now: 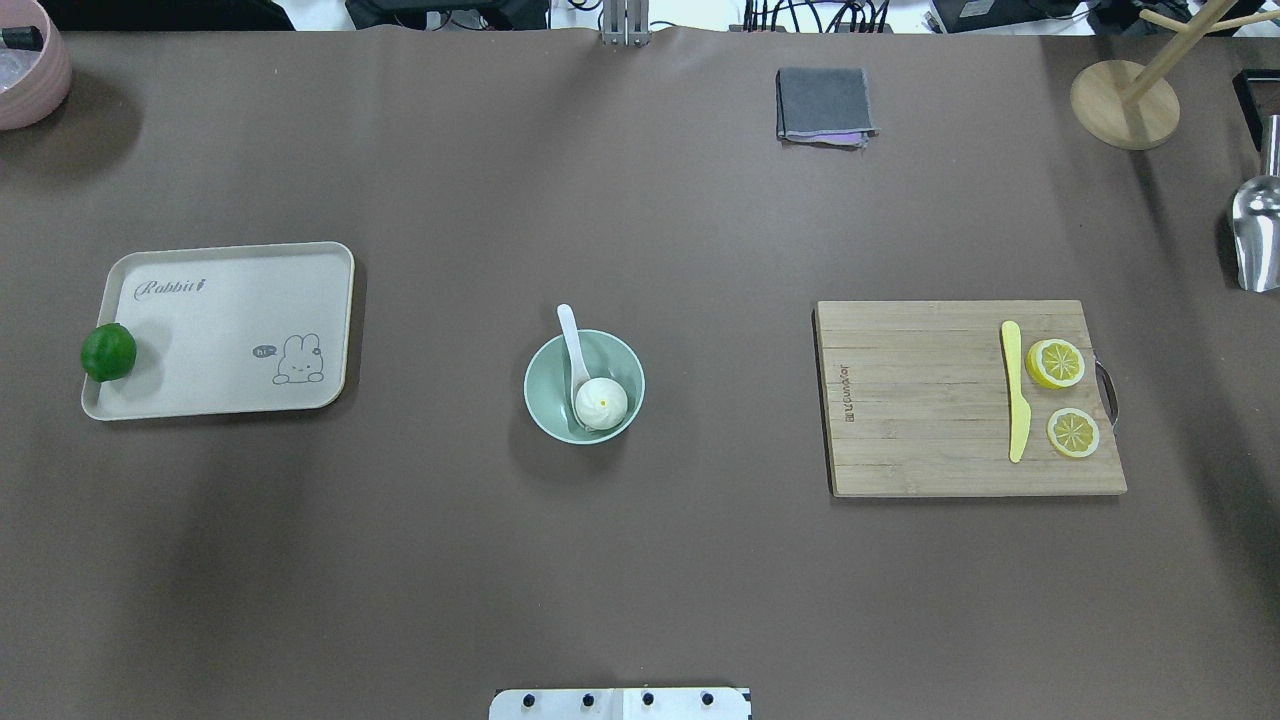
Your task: Put spoon and bun in bowl
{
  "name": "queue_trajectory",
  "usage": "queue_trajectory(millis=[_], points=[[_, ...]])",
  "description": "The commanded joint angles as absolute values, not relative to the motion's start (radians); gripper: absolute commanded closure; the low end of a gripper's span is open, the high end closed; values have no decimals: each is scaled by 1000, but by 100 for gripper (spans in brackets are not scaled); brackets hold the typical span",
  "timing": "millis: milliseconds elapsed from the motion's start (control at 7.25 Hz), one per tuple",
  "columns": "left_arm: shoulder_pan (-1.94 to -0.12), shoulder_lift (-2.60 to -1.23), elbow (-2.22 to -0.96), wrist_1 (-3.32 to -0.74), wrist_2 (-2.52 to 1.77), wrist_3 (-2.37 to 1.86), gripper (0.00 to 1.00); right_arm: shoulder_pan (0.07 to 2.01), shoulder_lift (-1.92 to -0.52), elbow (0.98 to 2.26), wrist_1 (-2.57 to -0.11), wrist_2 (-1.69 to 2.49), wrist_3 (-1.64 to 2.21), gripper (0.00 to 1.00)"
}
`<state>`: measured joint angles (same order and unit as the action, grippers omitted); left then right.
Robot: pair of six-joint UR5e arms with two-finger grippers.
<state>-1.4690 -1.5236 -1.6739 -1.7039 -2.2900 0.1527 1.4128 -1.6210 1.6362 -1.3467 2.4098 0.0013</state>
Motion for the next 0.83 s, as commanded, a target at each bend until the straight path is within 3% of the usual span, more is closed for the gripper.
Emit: queue_trajectory(millis=[0, 690], points=[[-1470, -1519, -1674, -1704, -2289, 153, 2, 1413, -1617, 1627, -1347, 2410, 5, 0], [-1466, -1520, -1693, -1703, -2289, 153, 2, 1413, -1626, 1635, -1345, 2368, 6, 0]])
